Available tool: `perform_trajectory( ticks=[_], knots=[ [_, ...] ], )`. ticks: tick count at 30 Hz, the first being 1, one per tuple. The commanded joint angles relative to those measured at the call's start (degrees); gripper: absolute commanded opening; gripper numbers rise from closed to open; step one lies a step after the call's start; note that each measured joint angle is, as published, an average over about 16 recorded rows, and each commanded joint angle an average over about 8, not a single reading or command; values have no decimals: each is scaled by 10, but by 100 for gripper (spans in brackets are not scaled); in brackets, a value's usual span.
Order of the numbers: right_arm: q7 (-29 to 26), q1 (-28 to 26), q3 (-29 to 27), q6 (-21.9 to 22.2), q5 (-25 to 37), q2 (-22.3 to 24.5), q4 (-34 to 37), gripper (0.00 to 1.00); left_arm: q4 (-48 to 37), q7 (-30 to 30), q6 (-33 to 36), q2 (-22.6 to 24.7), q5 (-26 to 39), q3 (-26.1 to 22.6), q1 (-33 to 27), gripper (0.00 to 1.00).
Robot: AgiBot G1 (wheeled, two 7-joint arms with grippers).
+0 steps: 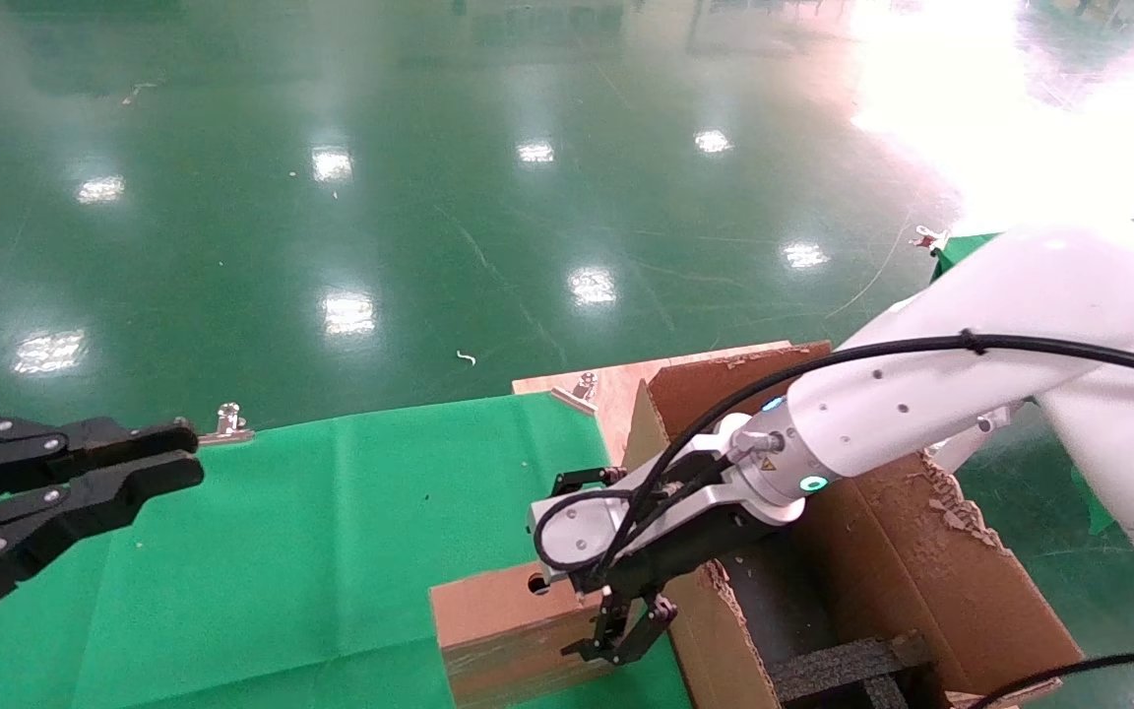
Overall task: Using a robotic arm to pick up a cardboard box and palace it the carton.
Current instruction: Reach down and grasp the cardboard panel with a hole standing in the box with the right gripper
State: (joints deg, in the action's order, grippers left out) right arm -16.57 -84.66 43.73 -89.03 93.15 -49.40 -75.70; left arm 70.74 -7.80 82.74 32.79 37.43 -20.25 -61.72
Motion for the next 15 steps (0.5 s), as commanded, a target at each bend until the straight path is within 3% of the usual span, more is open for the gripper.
perform_trajectory(
  ticks=[1,4,5,6,12,14,15],
  knots=[
    [0,-8,13,-2,15,-7,0,100,0,0,0,0,0,0,0,46],
    [1,-16,27,-3,22,-11,0,100,0,0,0,0,0,0,0,83],
    [2,-17,30,-3,24,-12,-1,96,0,0,0,0,0,0,0,95],
    [2,-20,35,-4,27,-13,-1,88,0,0,0,0,0,0,0,100],
    [6,-30,52,-5,39,-19,-3,13,0,0,0,0,0,0,0,100],
    [6,-31,54,-6,40,-19,-4,0,0,0,0,0,0,0,0,100],
    [6,-30,53,-6,40,-19,-4,0,0,0,0,0,0,0,0,100]
  ],
)
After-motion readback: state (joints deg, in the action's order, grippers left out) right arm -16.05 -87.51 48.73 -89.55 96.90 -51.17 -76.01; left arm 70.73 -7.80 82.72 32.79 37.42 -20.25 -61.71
